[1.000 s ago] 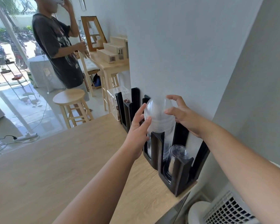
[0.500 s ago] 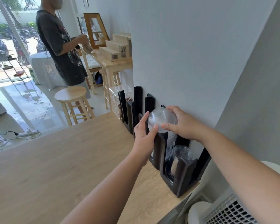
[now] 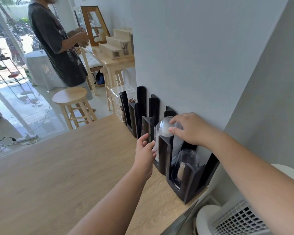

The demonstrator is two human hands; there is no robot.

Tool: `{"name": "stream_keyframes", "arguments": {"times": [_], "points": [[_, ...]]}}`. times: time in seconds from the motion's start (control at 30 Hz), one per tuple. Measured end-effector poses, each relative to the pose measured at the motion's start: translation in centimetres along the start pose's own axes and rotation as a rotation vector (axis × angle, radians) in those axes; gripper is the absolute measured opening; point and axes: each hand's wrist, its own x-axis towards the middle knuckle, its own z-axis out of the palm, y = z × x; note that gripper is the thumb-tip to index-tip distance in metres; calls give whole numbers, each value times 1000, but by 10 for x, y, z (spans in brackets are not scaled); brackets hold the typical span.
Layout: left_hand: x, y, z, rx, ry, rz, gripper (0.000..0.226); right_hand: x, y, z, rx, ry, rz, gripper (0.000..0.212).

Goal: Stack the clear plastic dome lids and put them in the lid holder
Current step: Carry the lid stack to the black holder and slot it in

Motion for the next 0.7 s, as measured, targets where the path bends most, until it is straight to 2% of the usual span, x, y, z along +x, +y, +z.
{"name": "stream_keyframes", "arguments": {"times": [0.13,0.2,0.3,0.43,0.7], "points": [[6,-8,-3,33,36,-33,46,-1,1,2,12,2,-4,35],[7,-11,-2,127,58,-3,45,-3,0,2,33,16,4,38],[4,-13,-2,368,109,164,41,-3,-1,6,-29,-17,12,48],[-1,-15,-8,656,87,488,49,2,0,9,-67,-39,-1,41],[-1,-17,-21,814,42,573,62,8,-1,14,-56,-85,-8,38]]}}
